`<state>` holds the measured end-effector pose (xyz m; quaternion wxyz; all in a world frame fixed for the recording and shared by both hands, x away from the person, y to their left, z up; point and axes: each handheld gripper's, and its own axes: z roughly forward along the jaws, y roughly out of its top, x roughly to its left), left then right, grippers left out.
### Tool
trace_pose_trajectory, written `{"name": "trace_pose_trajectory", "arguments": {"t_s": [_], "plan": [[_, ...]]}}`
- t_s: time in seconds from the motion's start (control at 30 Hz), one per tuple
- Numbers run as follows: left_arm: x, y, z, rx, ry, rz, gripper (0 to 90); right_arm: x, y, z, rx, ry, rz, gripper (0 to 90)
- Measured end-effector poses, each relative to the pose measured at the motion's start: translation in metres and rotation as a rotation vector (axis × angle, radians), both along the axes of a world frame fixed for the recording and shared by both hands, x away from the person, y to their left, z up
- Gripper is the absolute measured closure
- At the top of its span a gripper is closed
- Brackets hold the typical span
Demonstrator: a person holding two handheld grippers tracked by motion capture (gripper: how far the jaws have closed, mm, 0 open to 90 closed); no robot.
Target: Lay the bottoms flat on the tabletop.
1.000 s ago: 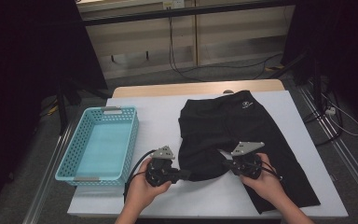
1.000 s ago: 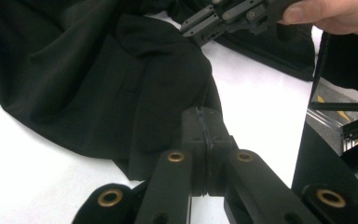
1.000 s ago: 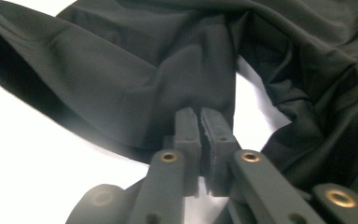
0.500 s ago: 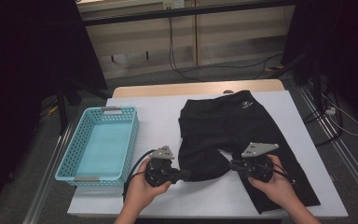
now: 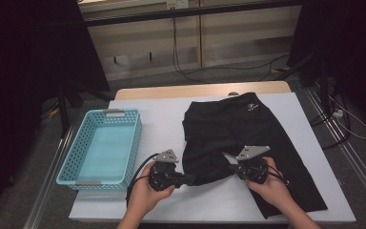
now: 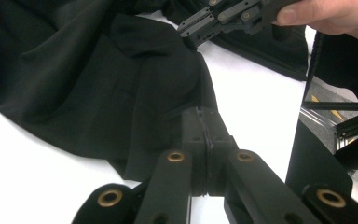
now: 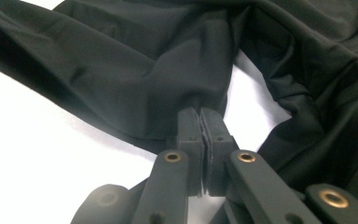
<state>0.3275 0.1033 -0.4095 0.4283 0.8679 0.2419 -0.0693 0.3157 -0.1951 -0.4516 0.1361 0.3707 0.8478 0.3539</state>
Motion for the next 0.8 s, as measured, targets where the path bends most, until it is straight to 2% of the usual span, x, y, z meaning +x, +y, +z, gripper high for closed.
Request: {"name": "trace_pose_trajectory", "arguments": {"t_s": [0.1,0.27,0.37,0.43,0.47,0.5,0.53,0.6,0.63,0.7,0.8], "plan": [[-0.001,0.0,0.003,-0.008,-0.003,-0.004,89.8,-0.005,-0.002,0.006,0.011,0.014,0.021,89.4],[-0.003,-0.001,0.003,-0.013,0.011,-0.023,89.7,-0.024,-0.01,0.018,0.027,0.028,0.057,89.4],[-0.005,-0.003,0.002,-0.027,0.044,-0.056,89.6,-0.034,-0.015,0.021,0.03,0.06,0.083,89.3],[-0.006,-0.005,0.0,-0.034,0.041,-0.07,88.2,-0.036,-0.017,0.02,0.018,0.088,0.106,88.3],[-0.006,-0.005,0.0,-0.04,0.025,-0.061,80.8,-0.036,-0.016,0.02,0.012,0.1,0.116,85.9],[-0.006,-0.005,0.0,-0.039,0.022,-0.059,73.9,-0.036,-0.016,0.02,0.014,0.089,0.115,80.6],[-0.005,-0.005,-0.001,-0.043,0.032,-0.056,72.0,-0.035,-0.016,0.021,0.02,0.085,0.119,74.9],[-0.004,-0.004,-0.001,-0.054,0.028,-0.017,60.2,-0.034,-0.016,0.022,0.049,0.055,0.119,64.6],[-0.002,-0.004,-0.002,-0.051,0.009,0.007,52.6,-0.033,-0.016,0.023,0.059,0.044,0.106,60.6],[0.002,-0.002,-0.004,-0.041,-0.022,0.055,42.4,-0.029,-0.015,0.023,0.063,0.03,0.065,57.6],[0.007,0.003,-0.008,-0.011,-0.069,0.123,32.9,-0.019,-0.012,0.017,0.062,0.023,0.002,58.1]]}}
